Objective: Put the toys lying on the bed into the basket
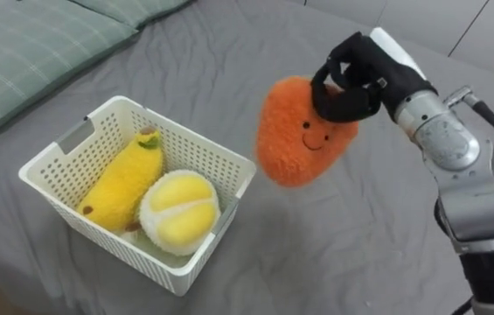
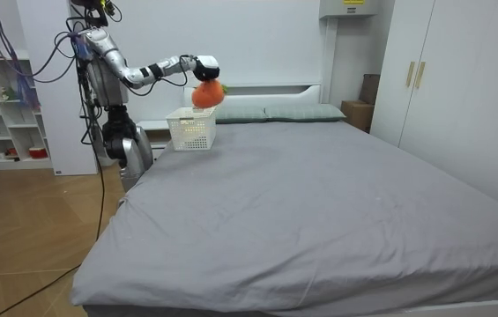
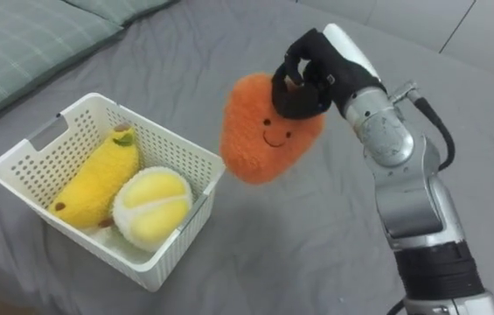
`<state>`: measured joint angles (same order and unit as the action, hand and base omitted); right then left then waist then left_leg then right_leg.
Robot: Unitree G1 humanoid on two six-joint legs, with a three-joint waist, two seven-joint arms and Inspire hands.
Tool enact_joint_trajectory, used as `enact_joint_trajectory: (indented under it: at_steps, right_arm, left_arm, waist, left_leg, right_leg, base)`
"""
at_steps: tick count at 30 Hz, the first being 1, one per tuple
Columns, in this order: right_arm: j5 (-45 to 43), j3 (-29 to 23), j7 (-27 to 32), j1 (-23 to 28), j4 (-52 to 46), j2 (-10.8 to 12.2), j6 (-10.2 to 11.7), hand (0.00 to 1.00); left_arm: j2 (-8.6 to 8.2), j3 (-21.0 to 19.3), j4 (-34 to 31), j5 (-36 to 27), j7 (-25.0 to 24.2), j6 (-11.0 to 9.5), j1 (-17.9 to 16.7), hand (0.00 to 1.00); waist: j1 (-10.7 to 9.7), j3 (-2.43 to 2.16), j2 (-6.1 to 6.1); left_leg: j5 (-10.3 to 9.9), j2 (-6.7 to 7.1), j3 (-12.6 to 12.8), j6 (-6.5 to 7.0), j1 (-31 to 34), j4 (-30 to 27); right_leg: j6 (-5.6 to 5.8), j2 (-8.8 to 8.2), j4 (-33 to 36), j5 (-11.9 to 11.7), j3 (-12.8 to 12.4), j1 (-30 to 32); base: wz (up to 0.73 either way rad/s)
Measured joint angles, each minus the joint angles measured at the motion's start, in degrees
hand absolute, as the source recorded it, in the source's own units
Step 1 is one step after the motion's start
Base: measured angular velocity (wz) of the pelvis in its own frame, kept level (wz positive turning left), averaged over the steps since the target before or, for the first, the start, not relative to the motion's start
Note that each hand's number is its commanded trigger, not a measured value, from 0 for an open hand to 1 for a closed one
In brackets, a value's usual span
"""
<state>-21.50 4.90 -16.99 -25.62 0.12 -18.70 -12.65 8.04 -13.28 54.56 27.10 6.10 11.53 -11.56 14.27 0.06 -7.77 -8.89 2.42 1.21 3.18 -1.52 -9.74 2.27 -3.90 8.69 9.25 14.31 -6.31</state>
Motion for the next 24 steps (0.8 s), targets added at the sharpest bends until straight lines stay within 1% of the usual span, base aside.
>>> enact_joint_trajectory:
  at_steps: [2, 3, 5, 7, 11, 15, 16, 17, 18, 19, 21, 22, 23, 24]
  right_arm:
    - [0.0, 0.2, 0.5, -2.7, 0.0, -0.1, 0.0, 1.0]
    - [0.0, 0.2, 0.7, -3.2, 0.0, -0.1, 0.0, 1.0]
    - [0.2, 0.7, 1.3, -5.0, -0.1, -0.1, 0.0, 1.0]
    - [0.7, 0.9, 1.4, -5.4, -0.6, -0.1, -0.1, 1.0]
    - [0.5, 3.5, 1.4, -5.5, -3.5, -0.1, -1.2, 1.0]
    - [-1.4, 6.3, 1.3, -7.3, -3.5, -0.1, -1.3, 1.0]
    - [-2.0, 7.6, 1.3, -8.1, -3.4, -0.1, -1.6, 1.0]
    - [-2.5, 9.0, 1.3, -9.3, -2.8, -0.1, -2.0, 1.0]
    - [-2.6, 9.7, 1.3, -9.9, -2.5, -0.1, -2.3, 1.0]
    - [-2.6, 10.9, 1.3, -10.8, -1.8, -0.1, -2.5, 1.0]
    - [-2.6, 12.9, 1.2, -12.4, -0.7, 0.0, -2.5, 1.0]
    - [-2.6, 13.9, 1.2, -12.9, -0.7, 0.0, -2.5, 1.0]
    - [-2.5, 14.3, 1.1, -13.3, -0.7, 0.1, -2.4, 1.0]
    - [-2.5, 14.4, 1.0, -13.5, -0.7, 0.1, -2.4, 1.0]
  left_arm:
    - [0.66, -0.1, 0.0, 0.0, 0.0, 0.0, 0.6, 0.0]
    - [0.83, 0.0, 0.0, 0.0, 0.0, 0.0, 0.7, 0.0]
    - [1.5, -0.1, 0.1, 0.0, 0.0, 0.0, 1.2, 0.0]
    - [1.79, 0.0, 0.1, 0.0, -0.1, 0.1, 1.5, 0.0]
    - [1.85, 0.1, -0.1, 0.0, -0.1, 0.8, 2.2, 0.0]
    - [1.89, 0.1, -0.5, 0.0, -0.1, 1.1, 2.4, 0.0]
    - [1.88, 0.1, -0.6, 0.0, -0.1, 1.1, 2.4, 0.0]
    - [1.88, 0.2, -0.7, 0.0, 0.0, 1.1, 2.5, 0.0]
    - [1.88, 0.2, -0.7, 0.0, 0.0, 1.1, 2.7, 0.0]
    - [1.87, 0.5, -0.7, 0.0, 0.0, 1.1, 3.1, 0.0]
    - [1.84, 0.5, -0.7, 0.0, 0.0, 1.1, 3.6, 0.0]
    - [1.85, 0.5, -0.6, 0.1, 0.0, 1.1, 4.0, 0.0]
    - [1.84, 0.5, -0.6, 0.1, 0.0, 1.1, 4.2, 0.0]
    - [1.85, 0.5, -0.6, 0.3, 0.0, 1.1, 4.3, 0.0]
  waist:
    - [0.0, -0.06, -1.05]
    - [0.2, -0.07, -1.35]
    - [0.3, 0.17, -2.19]
    - [0.8, 0.24, -2.76]
    - [1.8, 0.29, -2.77]
    - [2.0, 0.28, -2.76]
    - [2.1, 0.07, -3.05]
    - [2.5, 0.3, -2.73]
    - [2.7, 0.17, -2.91]
    - [3.4, 0.32, -2.71]
    - [3.9, 0.27, -2.9]
    - [4.2, 0.32, -2.92]
    - [5.1, 0.28, -3.07]
    - [5.2, 0.23, -3.28]
  left_leg:
    - [0.0, -0.01, 0.0, 0.0, 0.3, 0.0]
    - [0.0, 0.0, 0.0, 0.0, 0.3, 0.0]
    - [0.0, 0.03, 0.0, 0.0, 0.3, -0.1]
    - [0.0, 0.02, 0.0, 0.02, 0.3, -0.1]
    - [-0.1, 0.08, 0.0, 0.09, 0.4, -0.2]
    - [-0.1, 0.09, -0.2, 0.08, 1.1, -0.4]
    - [-0.1, 0.11, -0.4, 0.08, 1.1, -0.4]
    - [-0.1, 0.1, -0.4, 0.09, 1.1, -0.4]
    - [-0.1, 0.1, -0.4, 0.09, 1.0, -0.4]
    - [-0.1, 0.1, -0.3, 0.09, 0.9, -0.4]
    - [0.0, 0.19, -0.9, 0.09, 0.9, -0.4]
    - [0.0, 0.28, -1.5, 0.09, 1.0, -0.5]
    - [0.0, 0.3, -1.6, 0.09, 0.9, -0.5]
    - [0.0, 0.31, -1.6, 0.09, 1.0, -0.5]
  right_leg:
    - [0.0, 0.0, 0.0, 0.0, 0.0, 0.3]
    - [0.0, 0.0, 0.0, 0.0, 0.0, 0.3]
    - [0.0, -0.01, 0.0, 0.0, 0.2, 0.3]
    - [-0.01, -0.02, 0.0, 0.0, 0.2, 0.4]
    - [-0.01, -0.12, 0.0, 0.0, 0.7, 0.5]
    - [-0.01, -0.12, 0.0, 0.0, 1.1, 1.0]
    - [-0.01, -0.13, 0.0, 0.0, 1.3, 0.9]
    - [-0.01, -0.15, 0.0, 0.0, 1.6, 0.8]
    - [-0.01, -0.14, 0.0, 0.0, 1.6, 0.8]
    - [-0.01, -0.16, -0.1, 0.0, 1.7, 0.7]
    - [-0.01, -0.18, -0.1, 0.0, 2.2, 0.5]
    - [-0.01, -0.24, -0.1, 0.0, 3.2, 0.3]
    - [-0.01, -0.24, -0.1, 0.0, 3.3, 0.2]
    - [-0.01, -0.24, -0.1, 0.0, 3.4, 0.2]
  base:
    - [0.0]
    - [0.0]
    - [0.0]
    - [0.0]
    - [-0.01]
    - [0.03]
    - [0.04]
    - [0.0]
    - [0.0]
    - [0.03]
    - [0.12]
    - [0.15]
    - [0.13]
    - [0.08]
